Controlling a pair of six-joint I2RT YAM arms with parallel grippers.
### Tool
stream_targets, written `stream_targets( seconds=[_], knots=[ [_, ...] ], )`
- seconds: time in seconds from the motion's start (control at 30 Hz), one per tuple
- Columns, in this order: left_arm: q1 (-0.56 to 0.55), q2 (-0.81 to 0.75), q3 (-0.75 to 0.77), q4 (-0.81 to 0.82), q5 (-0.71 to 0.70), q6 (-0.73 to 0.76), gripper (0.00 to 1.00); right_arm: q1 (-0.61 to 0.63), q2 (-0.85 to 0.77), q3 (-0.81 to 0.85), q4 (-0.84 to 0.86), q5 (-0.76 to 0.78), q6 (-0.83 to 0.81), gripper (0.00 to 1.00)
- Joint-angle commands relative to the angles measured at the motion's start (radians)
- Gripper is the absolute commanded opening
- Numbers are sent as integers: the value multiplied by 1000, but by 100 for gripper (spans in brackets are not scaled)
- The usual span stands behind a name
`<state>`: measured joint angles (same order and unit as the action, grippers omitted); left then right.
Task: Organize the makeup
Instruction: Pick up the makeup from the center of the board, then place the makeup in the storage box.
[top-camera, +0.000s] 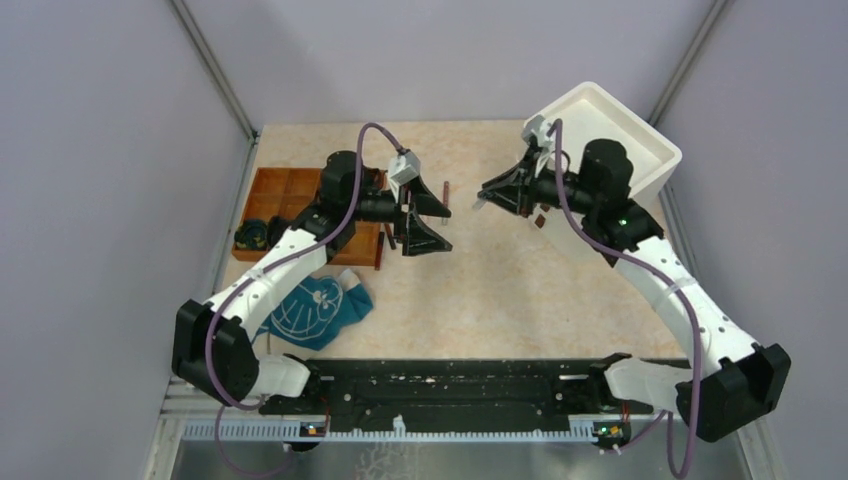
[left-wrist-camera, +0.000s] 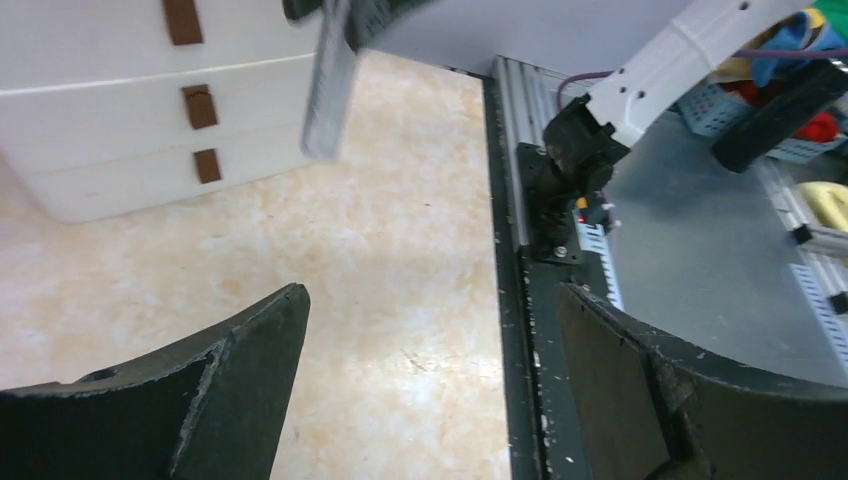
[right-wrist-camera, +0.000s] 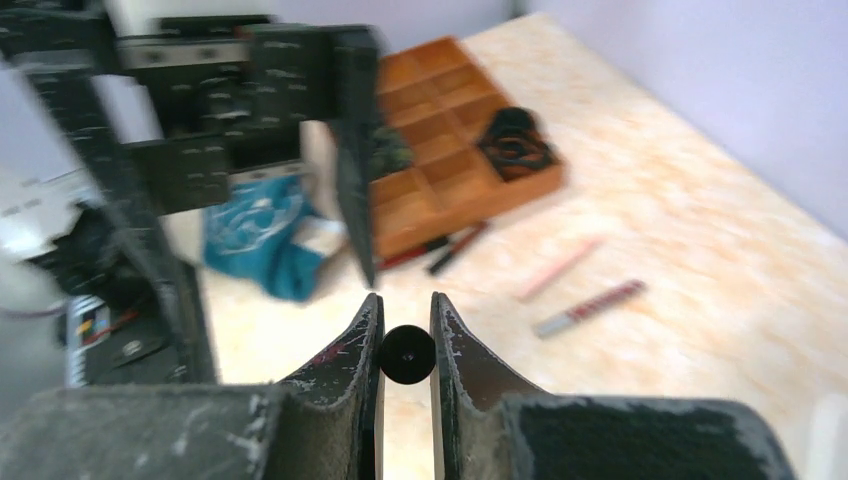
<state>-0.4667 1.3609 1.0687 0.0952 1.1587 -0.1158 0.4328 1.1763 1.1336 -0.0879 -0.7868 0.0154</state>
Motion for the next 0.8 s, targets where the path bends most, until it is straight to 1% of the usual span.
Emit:
stream_targets(
  seconds=[0.0,0.13,0.23,0.37,0.47,0.53,0.6,0.77],
  knots=[
    [-1,-91,-10,-38,-114,134,99,-94,-106,50,-51,258,-67,0],
    [1,-111,-9,-73,-184,166,99,-239,-142,56,-64,421,-36,0],
    [1,-114,-10,-90,-215,185,99,-350,-120,84,-74,442,26,0],
    [1,-113,-12,-121,-220,192,99,-476,-37,154,-95,425,80,0],
    [0,-116,-12,-131,-224,199,99,-562,49,217,-102,365,160,0],
    [1,-120,-13,-133,-228,204,99,-607,114,253,-99,304,251,0],
    [1,-121,-13,-136,-231,208,99,-632,186,287,-93,255,317,0],
    [1,-120,-12,-143,-225,208,99,-638,352,398,-124,148,449,0]
  ],
)
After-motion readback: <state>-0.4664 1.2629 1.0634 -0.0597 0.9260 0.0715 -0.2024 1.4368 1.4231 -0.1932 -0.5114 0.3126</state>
